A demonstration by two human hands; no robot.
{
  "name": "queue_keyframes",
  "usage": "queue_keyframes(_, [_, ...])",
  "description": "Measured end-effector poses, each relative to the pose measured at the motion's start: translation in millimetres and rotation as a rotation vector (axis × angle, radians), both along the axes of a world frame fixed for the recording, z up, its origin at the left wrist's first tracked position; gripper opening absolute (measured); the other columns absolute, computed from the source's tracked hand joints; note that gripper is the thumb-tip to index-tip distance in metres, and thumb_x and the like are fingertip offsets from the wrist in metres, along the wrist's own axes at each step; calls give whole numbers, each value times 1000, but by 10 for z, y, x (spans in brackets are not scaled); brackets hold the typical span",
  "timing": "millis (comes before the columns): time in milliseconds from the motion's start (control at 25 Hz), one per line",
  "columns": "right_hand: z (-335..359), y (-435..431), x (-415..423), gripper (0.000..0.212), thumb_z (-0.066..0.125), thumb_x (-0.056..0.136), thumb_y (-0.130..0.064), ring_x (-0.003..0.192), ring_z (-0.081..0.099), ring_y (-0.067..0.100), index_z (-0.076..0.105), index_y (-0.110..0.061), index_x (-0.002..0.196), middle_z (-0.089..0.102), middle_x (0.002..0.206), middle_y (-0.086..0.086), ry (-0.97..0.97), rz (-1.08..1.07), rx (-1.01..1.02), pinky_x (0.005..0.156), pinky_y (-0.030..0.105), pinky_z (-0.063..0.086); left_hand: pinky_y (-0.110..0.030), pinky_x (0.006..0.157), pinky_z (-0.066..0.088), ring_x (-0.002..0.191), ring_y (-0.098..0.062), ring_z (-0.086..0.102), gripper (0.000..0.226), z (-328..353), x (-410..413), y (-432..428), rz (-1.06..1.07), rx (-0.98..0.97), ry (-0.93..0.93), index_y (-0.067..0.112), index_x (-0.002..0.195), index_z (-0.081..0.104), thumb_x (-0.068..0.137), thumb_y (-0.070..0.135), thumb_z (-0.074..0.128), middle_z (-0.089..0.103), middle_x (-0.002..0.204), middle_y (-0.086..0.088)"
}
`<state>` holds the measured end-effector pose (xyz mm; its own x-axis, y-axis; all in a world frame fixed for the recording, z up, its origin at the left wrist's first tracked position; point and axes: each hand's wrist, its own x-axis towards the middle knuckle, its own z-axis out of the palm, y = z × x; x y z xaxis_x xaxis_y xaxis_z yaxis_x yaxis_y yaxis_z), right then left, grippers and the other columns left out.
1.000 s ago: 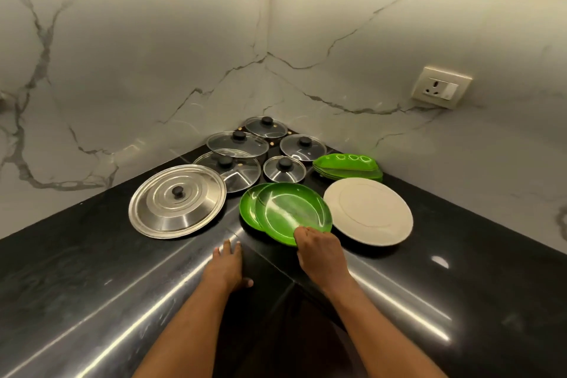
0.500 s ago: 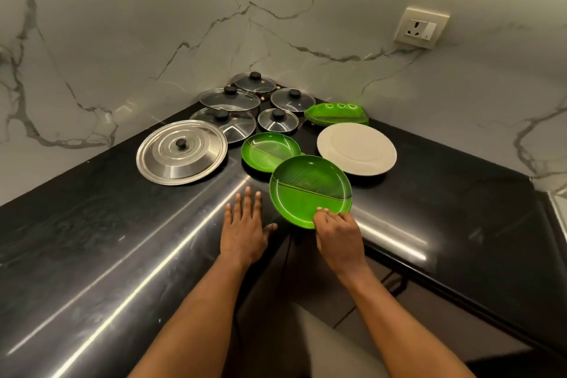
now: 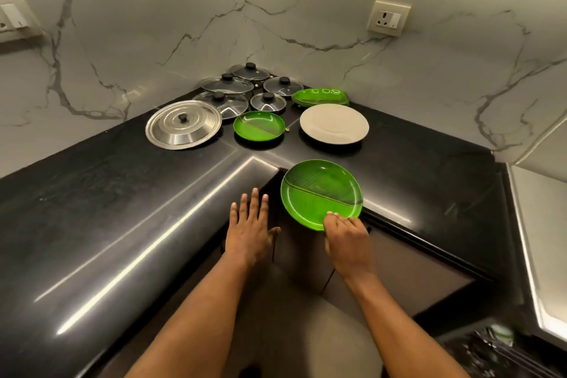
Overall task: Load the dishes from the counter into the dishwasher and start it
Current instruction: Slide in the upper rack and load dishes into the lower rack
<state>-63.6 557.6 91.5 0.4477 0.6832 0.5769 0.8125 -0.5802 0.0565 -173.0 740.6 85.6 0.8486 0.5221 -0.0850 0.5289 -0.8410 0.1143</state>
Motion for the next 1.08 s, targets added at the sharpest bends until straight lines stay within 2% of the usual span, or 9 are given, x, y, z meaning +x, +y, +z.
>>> queue_keyframes(200, [-101,-660,-417,19,51,74,-2,76,70,26,66,-5,85,72,81,10,-3,15,9,64,32,51,-48,121,-10,149,-30,-19,81,-9,-377,-729,14,-33,-8,17,156,-12,100,57,32,-23,161,-8])
queue_keyframes(440, [-173,-1307,-1241,28,75,59,9,72,70,26,66,-4,82,72,79,11,88,-5,16,61,33,51,-49,121,-9,149,-30,-20,80,-74,-1191,-1436,3,-41,50,18,155,-14,100,57,31,-24,161,-7])
queue_keyframes(560, [-163,-1523,-1622,19,70,68,7,73,70,27,66,-4,83,71,80,12,110,-3,16,62,33,52,-49,121,-9,148,-29,-22,80,-73,-1555,-1629,-12,-46,64,18,155,-14,100,57,29,-25,161,-7])
queue_keyframes(680, [-217,-1759,-1992,17,51,77,0,74,70,27,65,-5,84,71,80,11,75,-19,-9,63,32,51,-49,121,-10,148,-29,-23,80,-117,-1859,-1835,-52,-55,74,18,155,-15,101,56,29,-26,160,-7])
queue_keyframes(800, [-259,-2005,-2338,11,61,74,1,73,69,28,64,-6,82,70,80,11,109,-69,-21,62,32,50,-48,120,-12,147,-29,-24,80,-163,-2167,-2073,-103,-44,81,17,154,-16,101,55,30,-27,160,-7])
queue_keyframes(880, [-340,-2192,-2654,11,59,73,-2,73,69,28,64,-7,82,70,80,11,139,-94,-43,61,33,50,-47,120,-12,147,-29,-25,80,-243,-2415,-2217,-134,-54,113,17,154,-16,101,54,31,-27,160,-7])
queue_keyframes(1080, [-517,-2701,-3257,19,65,63,4,63,64,30,60,-8,77,66,73,10,213,-167,-93,56,34,47,-51,120,-9,148,-32,-21,81,-439,-2815,-2625,-206,-80,188,16,155,-15,101,52,34,-23,161,-9])
